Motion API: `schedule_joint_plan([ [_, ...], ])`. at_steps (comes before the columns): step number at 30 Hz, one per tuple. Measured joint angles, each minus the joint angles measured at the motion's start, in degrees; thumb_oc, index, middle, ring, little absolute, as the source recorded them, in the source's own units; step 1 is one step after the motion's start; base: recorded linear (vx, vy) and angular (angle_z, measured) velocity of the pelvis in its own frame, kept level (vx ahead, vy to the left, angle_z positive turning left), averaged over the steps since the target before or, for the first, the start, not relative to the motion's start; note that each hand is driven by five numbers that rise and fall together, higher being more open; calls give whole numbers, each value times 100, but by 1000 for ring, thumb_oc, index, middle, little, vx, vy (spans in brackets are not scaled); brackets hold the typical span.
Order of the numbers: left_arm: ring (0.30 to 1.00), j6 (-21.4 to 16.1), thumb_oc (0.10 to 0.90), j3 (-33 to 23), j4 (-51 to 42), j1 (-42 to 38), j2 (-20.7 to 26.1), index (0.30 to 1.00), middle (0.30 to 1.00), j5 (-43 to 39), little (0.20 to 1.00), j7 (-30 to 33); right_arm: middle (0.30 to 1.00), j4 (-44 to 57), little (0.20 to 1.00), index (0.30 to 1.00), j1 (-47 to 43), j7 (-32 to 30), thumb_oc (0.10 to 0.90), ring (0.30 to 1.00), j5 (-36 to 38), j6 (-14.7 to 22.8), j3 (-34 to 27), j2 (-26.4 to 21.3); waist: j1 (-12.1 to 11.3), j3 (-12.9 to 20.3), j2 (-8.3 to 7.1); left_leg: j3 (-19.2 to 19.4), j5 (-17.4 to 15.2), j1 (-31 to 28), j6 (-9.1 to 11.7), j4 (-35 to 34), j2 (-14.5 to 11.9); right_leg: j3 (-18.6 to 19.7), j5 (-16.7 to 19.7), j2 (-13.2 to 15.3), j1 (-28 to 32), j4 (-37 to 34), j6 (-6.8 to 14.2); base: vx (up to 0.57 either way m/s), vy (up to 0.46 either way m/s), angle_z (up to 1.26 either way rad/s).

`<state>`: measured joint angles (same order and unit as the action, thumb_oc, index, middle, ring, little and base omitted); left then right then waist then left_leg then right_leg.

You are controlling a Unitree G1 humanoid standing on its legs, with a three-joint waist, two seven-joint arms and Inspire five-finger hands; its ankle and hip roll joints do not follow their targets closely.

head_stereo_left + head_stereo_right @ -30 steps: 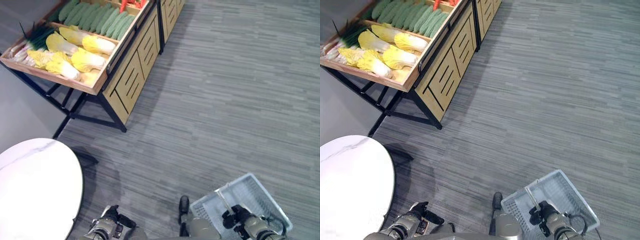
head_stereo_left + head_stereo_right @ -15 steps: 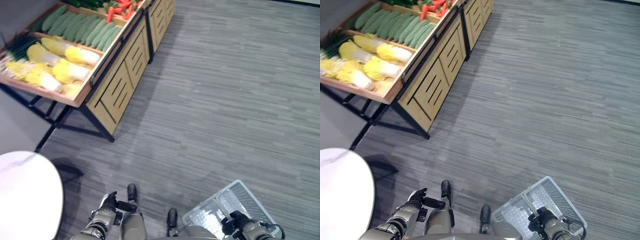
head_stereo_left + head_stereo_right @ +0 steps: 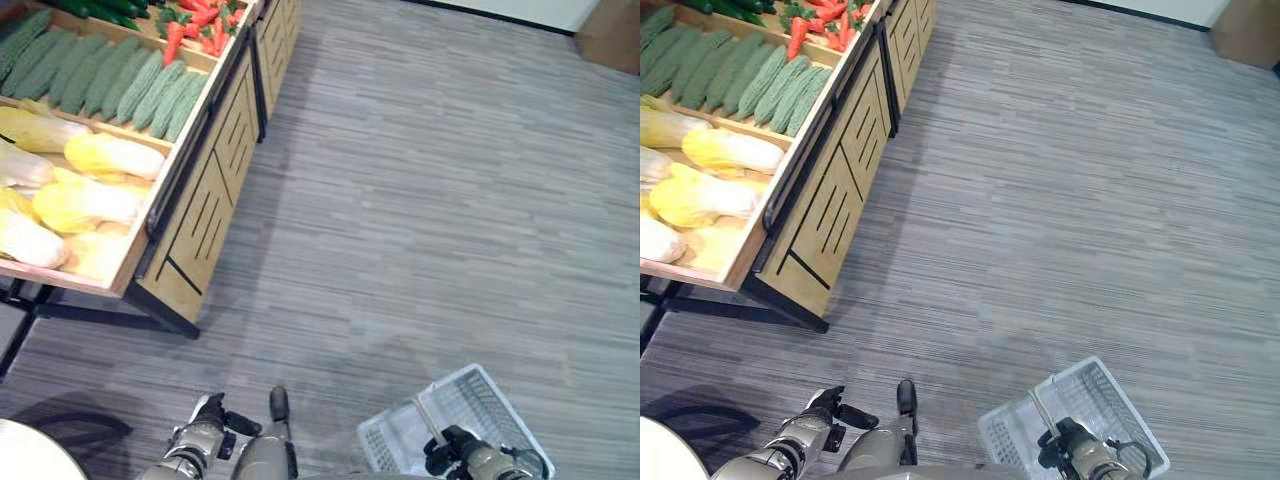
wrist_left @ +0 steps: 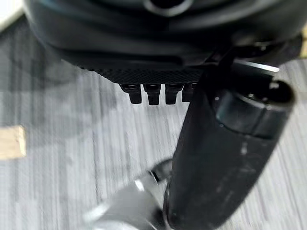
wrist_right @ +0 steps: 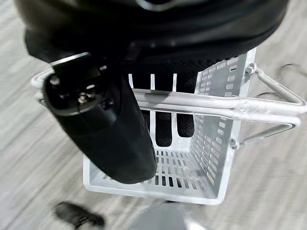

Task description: Get the vegetables into the basket

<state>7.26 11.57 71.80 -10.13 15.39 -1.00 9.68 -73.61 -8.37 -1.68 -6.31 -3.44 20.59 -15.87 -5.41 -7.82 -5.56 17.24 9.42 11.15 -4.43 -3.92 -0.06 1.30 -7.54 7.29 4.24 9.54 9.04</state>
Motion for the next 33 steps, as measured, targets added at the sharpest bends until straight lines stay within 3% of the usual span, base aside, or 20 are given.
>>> schedule_joint_plan([
  [7, 1000, 131, 900, 22, 125, 178, 171, 1000, 1000, 51, 1000, -24, 300, 78, 300, 300, -105, 69, 400, 300, -11, 43, 1, 82, -124, 138, -245, 38, -196, -148, -214, -64, 195, -229, 225, 173, -74, 291, 371, 84, 153, 2],
  [10, 1000, 127, 900, 23, 117, 183, 162, 1000, 1000, 53, 1000, -34, 300, 80, 300, 300, -123, 116, 400, 300, -6, 53, -1, 101, -144, 138, -244, 9, -224, -236, -247, -105, 171, -427, 277, 177, -340, 910, 448, 152, 67, -2],
  [11, 1000, 130, 900, 11, 106, 173, 176, 1000, 1000, 52, 1000, -35, 300, 108, 300, 300, -154, 112, 400, 300, -7, 64, -3, 107, -132, 89, -188, -39, -356, -358, -300, -118, 79, -762, 228, 273, -804, 1772, 475, 202, -37, -16],
  [12, 1000, 137, 900, 7, 105, 218, 168, 1000, 1000, 51, 1000, -31, 300, 127, 300, 300, -119, 100, 400, 300, -6, 68, -1, 115, -113, 96, -157, -31, -407, -428, -297, -114, 73, -944, 156, 352, -833, 1889, 354, 217, -32, -20],
  [14, 1000, 160, 900, 19, 105, 271, 165, 1000, 1000, 50, 1000, -13, 300, 100, 300, 300, -44, 94, 400, 300, -8, 49, -4, 103, -104, 178, -181, -11, -475, -472, -342, -112, 100, -1027, 105, 490, -830, 1372, 357, 256, -9, -9],
  [15, 1000, 155, 900, 19, 103, 197, 149, 1000, 1000, 50, 1000, -5, 300, 117, 300, 300, -37, 43, 400, 300, -13, 46, -5, 84, -20, 76, -117, -47, -487, -465, -334, -113, 45, -952, 88, 474, -946, 538, 360, 301, -16, 9],
  [17, 1000, 166, 900, -15, 216, 157, 149, 1000, 1000, 51, 1000, -11, 300, 251, 300, 300, -38, -95, 400, 300, -73, 32, 0, -20, 222, -20, -58, -238, -470, -507, -325, -117, 22, -810, 465, 412, -1014, -634, 351, 305, -40, 35],
  [19, 1000, 162, 900, -2, 239, 77, 113, 1000, 1000, 53, 1000, -11, 300, 277, 300, 300, -59, -105, 400, 300, -69, 1, 0, -172, 348, -120, -56, -315, -515, -637, -301, -120, 11, -701, 880, 378, -1132, -1196, 341, 267, -47, 26],
  [20, 1000, 155, 900, -5, 257, 40, 102, 1000, 1000, 53, 1000, 0, 300, 313, 300, 300, -70, -111, 400, 300, -60, -4, -4, -259, 368, -188, -51, -344, -537, -719, -273, -122, -11, -611, 1144, 342, -1240, -1511, 357, 326, -61, 55],
  [21, 1000, 129, 900, -113, 256, 38, 110, 1000, 1000, 58, 1000, -1, 300, 336, 300, 300, -128, -195, 400, 300, -45, -19, -31, -401, 565, -345, -99, -592, -558, -859, -241, -150, 0, -626, 1679, 392, -1516, -1507, 366, 387, -92, 84],
  [22, 1000, 101, 900, -120, 249, 46, 135, 1000, 1000, 103, 1000, 3, 300, 340, 300, 300, -60, -193, 400, 300, 11, -66, -200, -421, 608, -389, -176, -755, -641, -1015, -185, -135, -35, -767, 2068, 410, -1767, -1511, 379, 477, -130, 91],
  [25, 1000, 110, 900, -314, 272, 194, 136, 1000, 1000, 113, 1000, 18, 300, 360, 300, 300, 8, -199, 400, 300, 20, -79, -365, -423, 633, -418, -167, -997, -851, -1371, 140, -139, -175, -1395, 2340, 464, -1880, -1511, 363, 280, -100, 48],
  [27, 1000, 115, 900, -328, 287, 361, 173, 1000, 1000, 114, 1000, 19, 300, 342, 300, 300, 131, -187, 400, 300, 19, -77, -422, -419, 638, -417, -238, -1167, -1003, -1646, 430, -150, -171, -1419, 2294, 543, -1614, -1505, 406, 255, -87, 53],
  [28, 1000, 104, 900, -334, 315, 416, 120, 1000, 1000, 114, 1000, 5, 300, 323, 300, 300, 248, -126, 400, 300, -4, -79, -413, -419, 596, -450, -236, -1250, -1149, -1927, 700, -151, -251, -1425, 2026, 478, -1318, -1456, -176, 414, -181, 49],
  [29, 1000, 87, 900, -355, 290, 476, -54, 1000, 1000, 123, 1000, -3, 300, 351, 300, 300, 178, -113, 400, 300, -9, -76, -408, -510, 631, -489, 126, -1236, -1134, -1956, 831, -117, -509, -1433, 1743, 261, -1300, -1311, 29, 478, -281, 47],
  [30, 1000, 93, 900, -403, 275, 477, -254, 1000, 1000, 174, 1000, -32, 300, 442, 300, 300, 148, -119, 400, 300, -6, -70, -435, -641, 718, -553, 399, -1197, -1130, -1980, 960, -113, -649, -1570, 1735, 146, -1293, -1117, -344, 282, -199, 30],
  [31, 1000, 114, 900, -418, 285, 467, -370, 1000, 1000, 175, 1000, -42, 300, 463, 300, 300, 78, -130, 400, 300, -5, -87, -465, -738, 791, -536, 607, -1166, -1064, -1980, 1026, -99, -709, -1643, 1637, 110, -1286, -1023, -389, 253, -191, 37],
  [32, 1000, 119, 900, -453, 312, 459, -424, 1000, 1000, 177, 1000, -44, 300, 457, 300, 300, 19, -117, 400, 300, -6, -88, -461, -804, 841, -555, 612, -1173, -1000, -1976, 1109, -65, -736, -1697, 1583, 112, -1248, -981, -415, 151, -141, 25],
  [33, 1000, 122, 900, -449, 342, 427, -448, 1000, 1000, 208, 1000, -37, 300, 467, 300, 300, -49, -61, 400, 300, -8, -94, -437, -892, 844, -517, 709, -1240, -836, -1917, 1318, 144, -756, -1718, 1455, 118, -1168, -880, -491, 215, -219, 26],
])
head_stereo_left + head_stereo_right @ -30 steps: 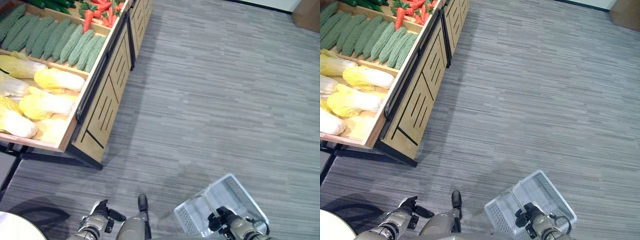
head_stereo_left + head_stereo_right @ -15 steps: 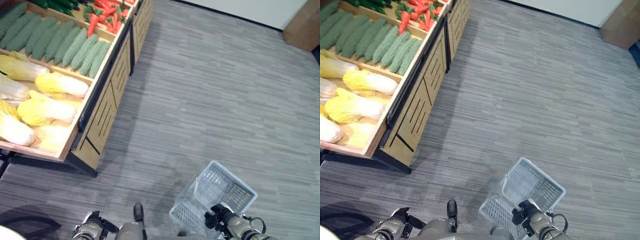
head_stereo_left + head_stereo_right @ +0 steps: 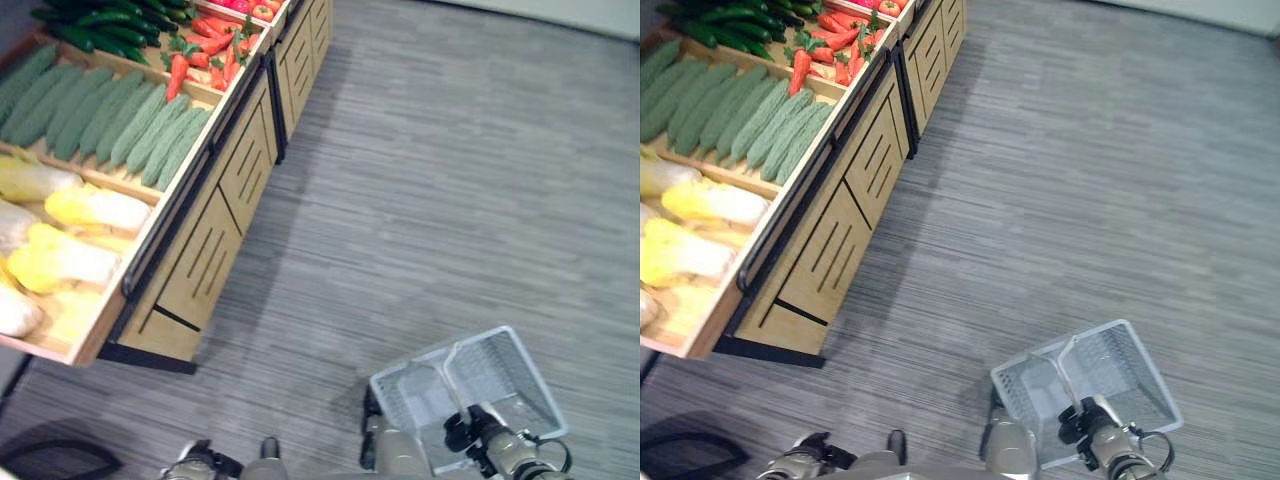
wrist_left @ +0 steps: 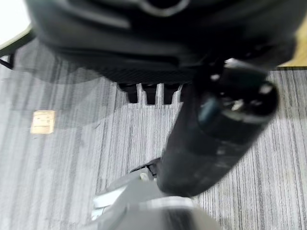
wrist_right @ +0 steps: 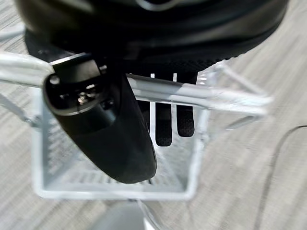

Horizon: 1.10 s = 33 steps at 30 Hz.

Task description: Get the vegetables into the basket

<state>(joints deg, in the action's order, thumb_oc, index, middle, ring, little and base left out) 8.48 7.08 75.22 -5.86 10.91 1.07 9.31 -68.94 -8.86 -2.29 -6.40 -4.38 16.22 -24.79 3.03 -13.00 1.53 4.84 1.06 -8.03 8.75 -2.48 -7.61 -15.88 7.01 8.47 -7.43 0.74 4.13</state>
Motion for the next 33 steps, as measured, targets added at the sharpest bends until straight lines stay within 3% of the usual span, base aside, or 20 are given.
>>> schedule_joint_plan([
  [3, 1000, -77, 900, 34, -20, -128, 55, 1000, 1000, 22, 1000, 2, 300, -17, 300, 300, 1, 47, 400, 300, -3, -36, 27, -12, 12, 18, -3, -231, 80, 171, 144, 404, -95, -122, -291, -47, 98, 145, 20, 207, -255, 35],
  [5, 1000, -50, 900, 79, -17, -217, 83, 1000, 1000, 24, 1000, -12, 300, -7, 300, 300, -11, 98, 400, 300, -3, -27, 62, 44, 23, 28, 14, -323, 132, 266, 252, 475, -214, -219, -387, -122, 96, 126, -79, 202, -248, 13],
  [9, 1000, -45, 900, 73, -13, -219, 92, 1000, 1000, 18, 1000, -37, 300, -9, 300, 300, -9, 112, 400, 300, -37, 12, 235, 83, 60, 52, 49, -418, 260, 289, 454, 593, -358, -260, -429, -294, 157, 122, -146, 132, -161, -1],
  [16, 1000, -31, 900, 210, -72, -218, 10, 1000, 1000, 11, 1000, -56, 300, -21, 300, 300, 57, 145, 400, 300, -44, 3, 253, 108, 106, 217, 245, -638, 401, 469, 471, 841, -638, -326, -644, -612, 186, 113, -286, 135, -157, 2],
  [23, 1000, -49, 900, 253, -103, -218, -212, 1000, 1000, 14, 1000, -93, 300, -88, 300, 300, 109, 185, 400, 300, -43, 3, 276, 121, 112, 377, 295, -660, 800, 533, 481, 716, -705, -342, -751, -732, 167, 85, -409, 103, -101, 4],
  [27, 1000, -52, 900, 345, -105, -212, -214, 1000, 1000, 5, 1000, -90, 300, -119, 300, 300, 192, 192, 400, 300, -43, 3, 280, 147, 66, 443, 288, -671, 935, 669, 479, 885, -748, -371, -777, -776, 197, -7, -455, 126, -69, 7],
  [29, 1000, -78, 900, 344, -124, -263, -213, 1000, 1000, 3, 1000, -81, 300, -128, 300, 300, 275, 185, 400, 300, -42, 1, 282, 160, -22, 433, 207, -560, 967, 899, 489, 1271, -709, -368, -750, -745, 340, -210, -480, 148, -10, 17],
  [30, 1000, -93, 900, 347, -138, -256, -208, 1000, 1000, -5, 1000, -82, 300, -153, 300, 300, 390, 189, 400, 300, -42, -32, 326, 167, -132, 464, 134, -398, 950, 949, 521, 1428, -691, -365, -689, -733, 445, -321, -619, 199, -16, 13],
  [33, 1000, -89, 900, 356, -122, -379, -206, 1000, 1000, -3, 1000, -80, 300, -200, 300, 300, 460, 135, 400, 300, -32, -52, 375, 185, -138, 445, 74, -202, 865, 1187, 543, 1095, -625, -229, -722, -715, 552, -574, -784, 290, -10, 54],
])
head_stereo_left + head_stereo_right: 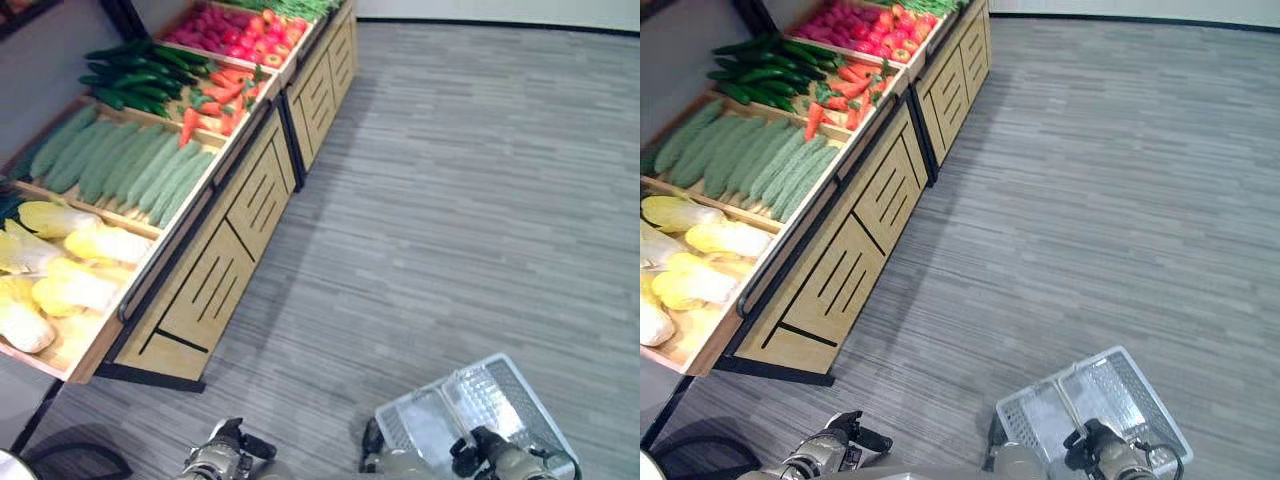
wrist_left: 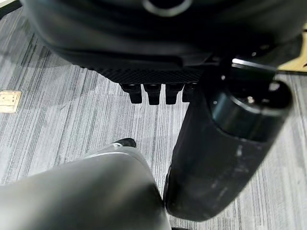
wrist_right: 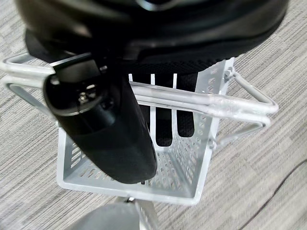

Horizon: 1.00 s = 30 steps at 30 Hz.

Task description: Get the vegetables into the basket

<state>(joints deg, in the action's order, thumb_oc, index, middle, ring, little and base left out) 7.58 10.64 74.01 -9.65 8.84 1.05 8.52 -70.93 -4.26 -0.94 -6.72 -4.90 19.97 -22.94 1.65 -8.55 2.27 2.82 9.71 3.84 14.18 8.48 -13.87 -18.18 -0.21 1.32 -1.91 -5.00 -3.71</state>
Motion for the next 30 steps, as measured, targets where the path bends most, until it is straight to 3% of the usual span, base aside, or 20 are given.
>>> schedule_joint_plan([
  [1, 1000, -11, 900, 97, -27, -125, -10, 1000, 1000, -4, 1000, 2, 300, -80, 300, 300, 27, 19, 400, 300, 4, -72, 6, 21, -108, -97, -141, 152, -16, 162, -39, -835, 195, 112, 86, 92, -5, 1, -84, 274, 33, 62],
  [3, 1000, -39, 900, 37, -131, -100, -13, 1000, 1000, -138, 1000, 3, 300, -210, 300, 300, 7, -20, 400, 300, -1, -83, 20, 57, -323, -103, -139, 251, -9, 267, -30, -1411, 241, 220, 136, 60, 15, -2, 40, 217, 46, 4],
  [5, 1000, -118, 900, -8, -368, -75, -19, 1000, 1000, -276, 1000, -1, 300, -247, 300, 300, -135, -47, 400, 300, -12, -66, 22, 64, -546, -191, -104, 285, 287, 507, -27, -1411, 241, 440, 42, -47, 202, -31, 13, 293, 101, -58],
  [9, 1000, -136, 900, -10, -384, -152, -5, 1000, 1000, -233, 1000, 15, 300, -178, 300, 300, -264, -66, 400, 300, -15, 19, 42, 105, -526, -307, -47, 669, 534, 614, -38, -1404, 180, 834, -58, -128, 539, -34, 117, 213, 124, -80],
  [12, 1000, -141, 900, -10, -365, -126, -13, 1000, 1000, -213, 1000, -10, 300, -232, 300, 300, -155, -85, 400, 300, -42, 12, 61, 41, -504, -276, 66, 868, 594, 529, -89, -1392, 223, 1156, -170, -96, 727, -33, 391, 152, 125, -60],
  [13, 1000, -141, 900, -14, -368, -84, -6, 1000, 1000, -200, 1000, -11, 300, -280, 300, 300, -132, -87, 400, 300, -42, 10, 63, 57, -491, -245, 85, 922, 339, 405, -704, -1397, 315, 1303, -232, -16, 813, -35, 537, 199, 200, -47],
  [15, 1000, -137, 900, -16, -379, -106, 160, 1000, 1000, -91, 1000, -17, 300, -287, 300, 300, -42, -37, 400, 300, -92, 46, 64, 238, -504, -257, -263, 1161, 223, 291, -1124, -1358, 662, 1382, -216, 363, 834, -23, 772, 178, 202, -31],
  [18, 1000, -61, 900, 1, -381, -77, 287, 1000, 1000, 72, 1000, -18, 300, -279, 300, 300, -49, -57, 400, 300, -187, 57, 25, 313, -542, -233, -370, 1327, -11, 114, -1376, -1358, 979, 1481, -164, 696, 904, 60, 906, 139, 187, -11],
  [23, 1000, 28, 900, -3, -380, 15, 564, 1000, 1000, 129, 1000, 5, 300, -252, 300, 300, -286, -23, 400, 300, -189, 51, 11, 450, -633, -191, -435, 1531, -207, 43, -1432, -1357, 1127, 1511, -111, 846, 848, 69, 1086, 110, 145, -23],
  [30, 1000, 86, 900, -7, -337, 224, 666, 1000, 1000, 120, 1000, 32, 300, -241, 300, 300, -360, 75, 400, 300, -190, 84, 68, 664, -718, 83, -771, 1670, -469, 50, -1426, -1393, 1117, 1443, -96, 856, 583, 455, 1205, 73, 114, -10],
])
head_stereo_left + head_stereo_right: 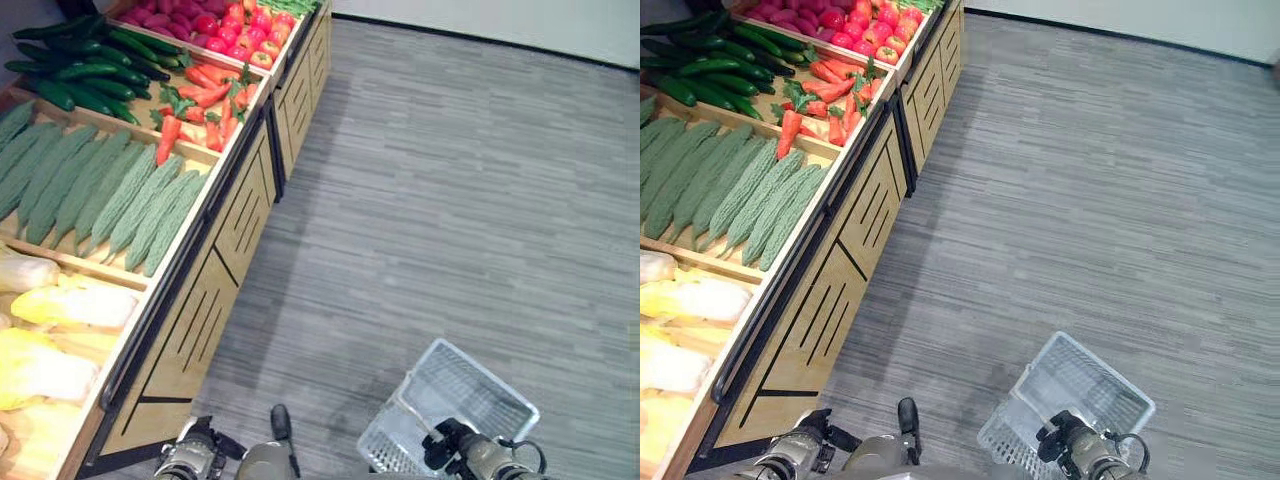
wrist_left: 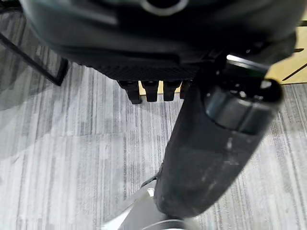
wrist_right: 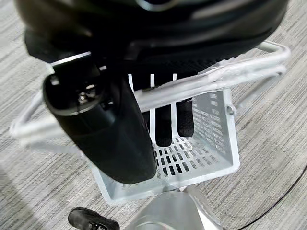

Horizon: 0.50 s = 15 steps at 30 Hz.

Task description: Get the vegetables into the basket

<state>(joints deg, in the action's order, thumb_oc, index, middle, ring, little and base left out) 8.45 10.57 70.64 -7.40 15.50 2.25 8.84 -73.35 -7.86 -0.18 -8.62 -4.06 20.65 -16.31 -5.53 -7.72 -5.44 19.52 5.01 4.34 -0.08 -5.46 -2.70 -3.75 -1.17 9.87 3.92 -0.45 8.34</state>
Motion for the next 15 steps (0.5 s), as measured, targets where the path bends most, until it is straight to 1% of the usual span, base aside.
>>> schedule_joint_plan([
  [2, 1000, -1, 900, 8, 6, 18, 14, 1000, 1000, -1, 1000, 0, 300, 7, 300, 300, 14, 2, 400, 300, 0, -2, 5, 37, -9, 96, -28, -14, -10, 18, -49, 8, -31, -11, -9, 18, -153, 257, 33, 53, 118, 4],
  [3, 1000, 2, 900, 3, 32, 33, 40, 1000, 1000, -3, 1000, 1, 300, 5, 300, 300, 19, 12, 400, 300, 0, -3, 7, 64, -51, 144, -83, -15, -36, 19, -76, 19, -9, -33, -3, 31, -217, 378, 54, 109, 115, 7],
  [4, 1000, 2, 900, 7, 131, -15, 47, 1000, 1000, -6, 1000, -5, 300, 13, 300, 300, -14, 3, 400, 300, 1, -2, 12, 69, -112, 155, -93, -41, -92, 30, -133, 2, -32, -171, 12, 38, -604, 1199, 86, 143, 68, 10],
  [5, 1000, 2, 900, 17, 141, -5, 59, 1000, 1000, -8, 1000, -5, 300, 22, 300, 300, -12, 6, 400, 300, 1, -3, 15, 69, -125, 173, -114, -106, -99, 10, -182, 12, -19, -154, 18, 74, -691, 1419, 153, 188, 13, 33],
  [6, 1000, 3, 900, 76, 227, -45, 81, 1000, 1000, -11, 1000, -13, 300, 86, 300, 300, 7, 6, 400, 300, 0, -13, 117, 55, -117, 152, -110, -250, -126, -64, -267, 4, 7, -275, -6, 199, -1086, 2335, 249, 169, -45, 52],
  [7, 1000, 13, 900, 73, 214, -22, 99, 1000, 1000, -11, 1000, -14, 300, 152, 300, 300, 73, -35, 400, 300, 0, -14, 124, 56, -108, 169, -117, -351, -151, -106, -335, 16, 77, -429, -33, 331, -1143, 2602, 290, 178, -41, 57],
  [8, 1000, 22, 900, 110, 223, -13, 138, 1000, 1000, -21, 1000, -11, 300, 172, 300, 300, 147, -16, 400, 300, 1, -34, 125, 56, -153, 221, -200, -453, -227, -145, -381, 3, 175, -389, -60, 475, -1195, 2571, 333, 157, -18, 44],
  [9, 1000, 22, 900, 111, 229, 37, 156, 1000, 1000, -32, 1000, -10, 300, 164, 300, 300, 183, -7, 400, 300, 1, -41, 128, 60, -169, 266, -265, -503, -248, -146, -412, 3, 247, -321, -63, 567, -1191, 2349, 342, 214, -29, 48],
  [10, 1000, 30, 900, 101, 234, 56, 190, 1000, 1000, -59, 1000, 6, 300, 175, 300, 300, 154, 0, 400, 300, 3, -37, 124, 61, -120, 239, -228, -682, -188, -140, -584, 33, 278, -188, -41, 571, -1156, 1711, 366, 169, -26, 60],
  [11, 1000, 60, 900, 126, 255, 55, 163, 1000, 1000, -61, 1000, 10, 300, 182, 300, 300, 151, -2, 400, 300, 3, -37, 116, 58, -86, 202, -174, -846, -191, -156, -600, 35, 281, -82, 0, 536, -1145, 1329, 407, 194, -45, 68],
  [13, 1000, 56, 900, 105, 327, 54, 143, 1000, 1000, -64, 1000, 5, 300, 185, 300, 300, 144, -6, 400, 300, 6, -35, 152, 62, -7, 100, -39, -1062, -210, -233, -613, 32, 294, 174, 179, 459, -1123, 516, 404, 157, -33, 62],
  [14, 1000, 57, 900, 103, 367, 58, 106, 1000, 1000, -64, 1000, 7, 300, 182, 300, 300, 128, -60, 400, 300, 17, -37, 126, 44, 34, 21, 21, -1153, -228, -287, -627, 32, 328, 207, 389, 432, -1168, 198, 391, 211, -56, 62],
  [15, 1000, 47, 900, 89, 365, 56, 88, 1000, 1000, -65, 1000, 6, 300, 176, 300, 300, 116, -68, 400, 300, 20, -42, 120, 33, 74, -23, 24, -1223, -242, -332, -620, 28, 356, 238, 577, 407, -1148, -70, 404, 177, -67, 74],
])
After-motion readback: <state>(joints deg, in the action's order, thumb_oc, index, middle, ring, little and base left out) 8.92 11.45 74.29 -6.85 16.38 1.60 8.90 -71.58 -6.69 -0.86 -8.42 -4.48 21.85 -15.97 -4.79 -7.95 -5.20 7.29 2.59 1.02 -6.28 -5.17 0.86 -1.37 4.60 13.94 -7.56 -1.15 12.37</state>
